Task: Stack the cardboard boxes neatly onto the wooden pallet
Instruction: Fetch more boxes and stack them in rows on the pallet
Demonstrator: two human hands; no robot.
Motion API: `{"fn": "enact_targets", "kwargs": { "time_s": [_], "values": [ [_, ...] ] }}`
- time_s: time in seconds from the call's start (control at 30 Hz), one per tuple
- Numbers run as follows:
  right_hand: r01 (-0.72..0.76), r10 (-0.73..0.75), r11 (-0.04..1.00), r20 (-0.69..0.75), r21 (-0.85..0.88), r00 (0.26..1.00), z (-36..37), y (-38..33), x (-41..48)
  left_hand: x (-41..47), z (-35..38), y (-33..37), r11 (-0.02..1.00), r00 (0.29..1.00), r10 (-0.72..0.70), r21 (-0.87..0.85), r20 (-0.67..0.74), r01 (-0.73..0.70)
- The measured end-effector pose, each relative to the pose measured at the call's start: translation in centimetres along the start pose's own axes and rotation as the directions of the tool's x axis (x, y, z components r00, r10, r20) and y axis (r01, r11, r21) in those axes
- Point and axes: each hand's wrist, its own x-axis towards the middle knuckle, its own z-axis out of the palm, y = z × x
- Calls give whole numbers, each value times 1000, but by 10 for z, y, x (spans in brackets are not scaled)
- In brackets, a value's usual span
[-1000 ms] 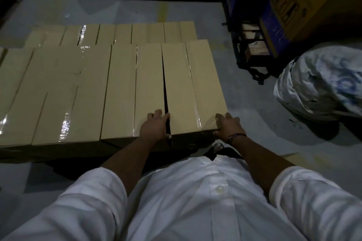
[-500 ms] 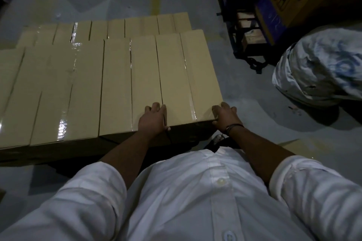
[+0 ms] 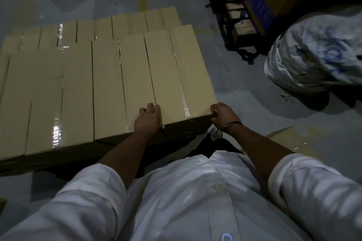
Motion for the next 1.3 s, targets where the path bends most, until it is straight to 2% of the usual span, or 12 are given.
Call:
{"fn": "enact_targets", "kwargs": {
  "time_s": [0.33, 0.43, 0.53, 0.63, 0.7, 0.77, 0.93, 1.17, 1.23, 1.3],
  "values": [
    [-21, 16, 997, 63, 74, 998, -17, 5, 10, 17, -30, -4, 998, 993, -12, -66, 115, 20],
    [-117, 124, 966, -18, 230, 992, -17, 6, 26, 32, -34, -4, 997, 995, -17, -77, 98, 25],
    [-217, 284, 868, -87, 448, 955, -14, 1, 40, 44, -36, -4, 997, 993, -2, -78, 115, 11],
    [-294, 369, 765, -16, 573, 929, -3, -11, 51, 45, -34, -2, 999, 991, 5, -37, 133, 0],
    [-303, 301, 792, 93, 529, 949, 4, -20, 54, 43, -33, -2, 1000, 992, -3, -12, 129, 5],
    [-298, 266, 831, 136, 469, 954, 5, -23, 55, 44, -32, -2, 1000, 990, -3, 20, 141, 0],
    [-280, 235, 875, 160, 395, 959, -1, -13, 59, 45, -34, 1, 997, 986, -2, 74, 168, -11],
    [-250, 214, 894, 137, 371, 967, 6, -3, 39, 44, -39, 10, 1000, 984, -24, -5, 175, 25],
    [-239, 210, 897, 118, 372, 971, 8, 4, 29, 45, -36, 17, 1000, 995, -4, -8, 102, 5],
    [-233, 208, 891, 105, 390, 972, 8, 10, 16, 43, -28, 29, 996, 997, 77, 38, -18, -77]
  ]
}}
